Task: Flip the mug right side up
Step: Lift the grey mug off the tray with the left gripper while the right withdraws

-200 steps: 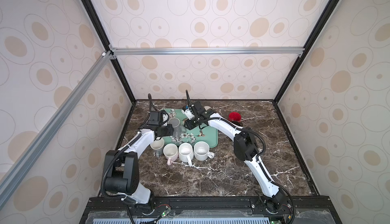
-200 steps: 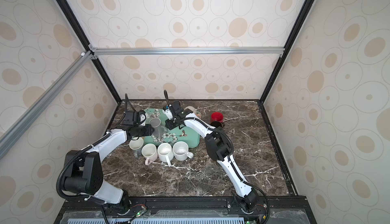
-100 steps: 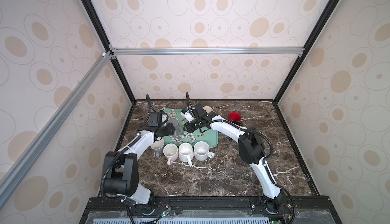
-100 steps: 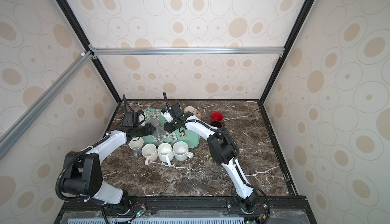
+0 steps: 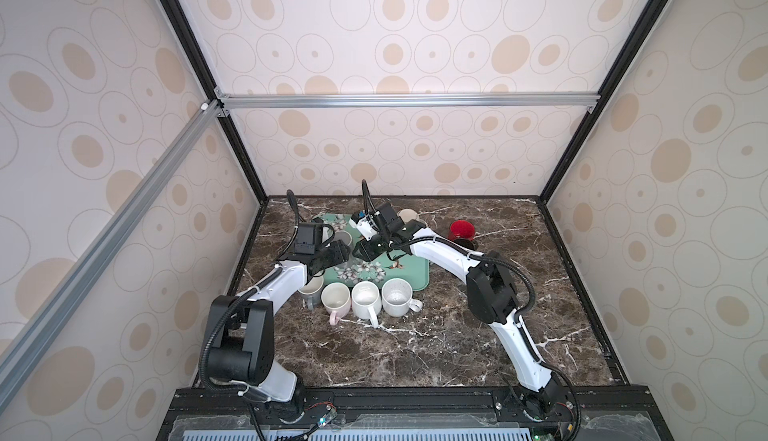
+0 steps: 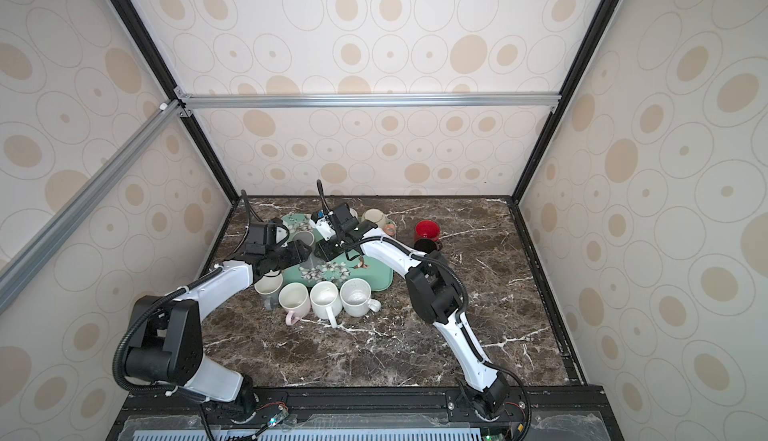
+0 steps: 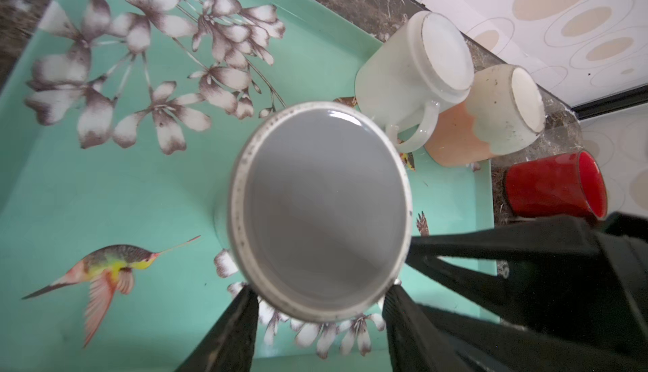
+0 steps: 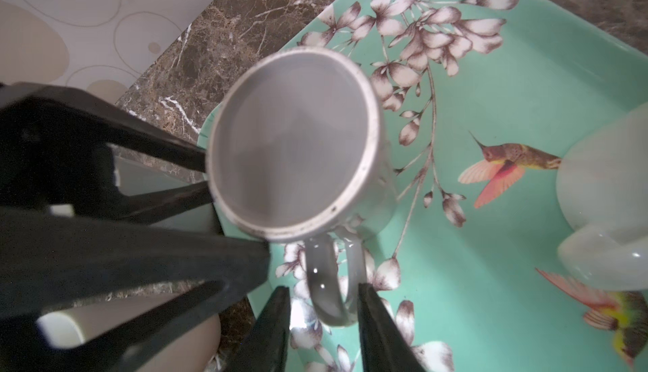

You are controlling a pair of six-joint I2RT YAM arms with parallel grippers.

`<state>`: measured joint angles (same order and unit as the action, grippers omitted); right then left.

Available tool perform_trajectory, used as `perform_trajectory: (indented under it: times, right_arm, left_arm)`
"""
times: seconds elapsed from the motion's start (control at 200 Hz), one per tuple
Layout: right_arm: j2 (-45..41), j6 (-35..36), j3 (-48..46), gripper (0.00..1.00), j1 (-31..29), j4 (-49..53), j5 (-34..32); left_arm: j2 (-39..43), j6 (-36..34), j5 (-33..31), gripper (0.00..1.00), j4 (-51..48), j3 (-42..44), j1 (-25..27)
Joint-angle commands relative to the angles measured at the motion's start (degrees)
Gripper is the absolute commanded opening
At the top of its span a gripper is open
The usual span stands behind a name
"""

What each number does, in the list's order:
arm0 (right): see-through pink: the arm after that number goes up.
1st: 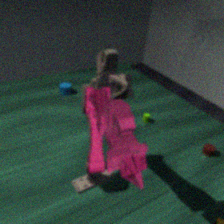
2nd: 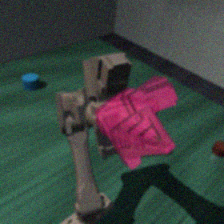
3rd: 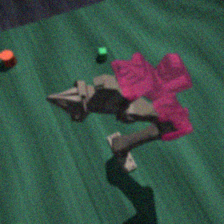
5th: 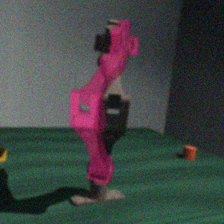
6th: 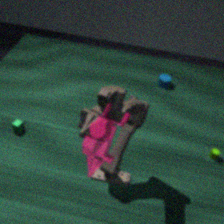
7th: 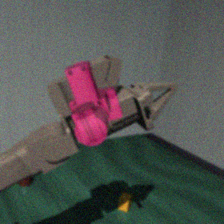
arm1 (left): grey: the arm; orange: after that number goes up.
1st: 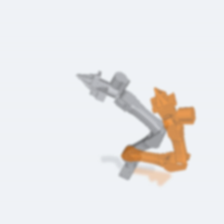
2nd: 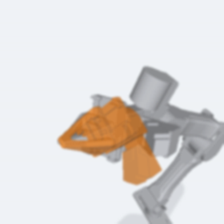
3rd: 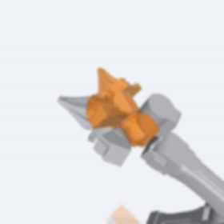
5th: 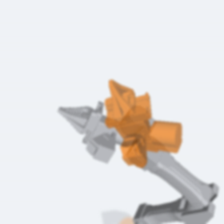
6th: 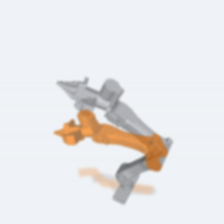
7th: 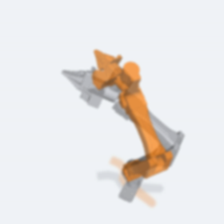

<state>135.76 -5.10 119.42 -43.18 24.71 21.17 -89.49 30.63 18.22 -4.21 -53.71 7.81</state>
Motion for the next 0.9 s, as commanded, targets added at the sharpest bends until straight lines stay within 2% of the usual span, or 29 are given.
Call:
perform_trajectory:
  times: [0.0, 0.315, 0.485, 0.71, 0.895]
  right_arm:
    - [1.5, -0.2, -0.4, 0.35, -0.4, -1.3, 3.3]
    - [1.5, -2.5, -0.4, 0.33, -0.3, -3.3, 7.3]
    - [-4.9, -2.5, -6.2, 0.33, -0.1, -3.9, 1.6]
    - [-15.4, -3.3, -17.0, 0.34, 1.4, -4.7, -4.7]
    - [-23.6, -4.9, -28.0, 0.34, 2.7, -5.4, -8.0]
  left_arm:
    - [-3.0, -1.3, 2.9, 0.56, 2.3, -4.6, 0.3]
    - [-7.0, -4.2, 0.7, 0.55, 0.3, -8.1, 0.3]
    - [-5.0, -4.1, -0.6, 0.52, -2.2, -8.5, 0.7]
    - [-2.8, -1.9, -8.2, 0.50, -5.5, -8.5, 4.7]
    - [-5.8, 0.3, -12.9, 0.55, -6.2, -10.0, 6.6]
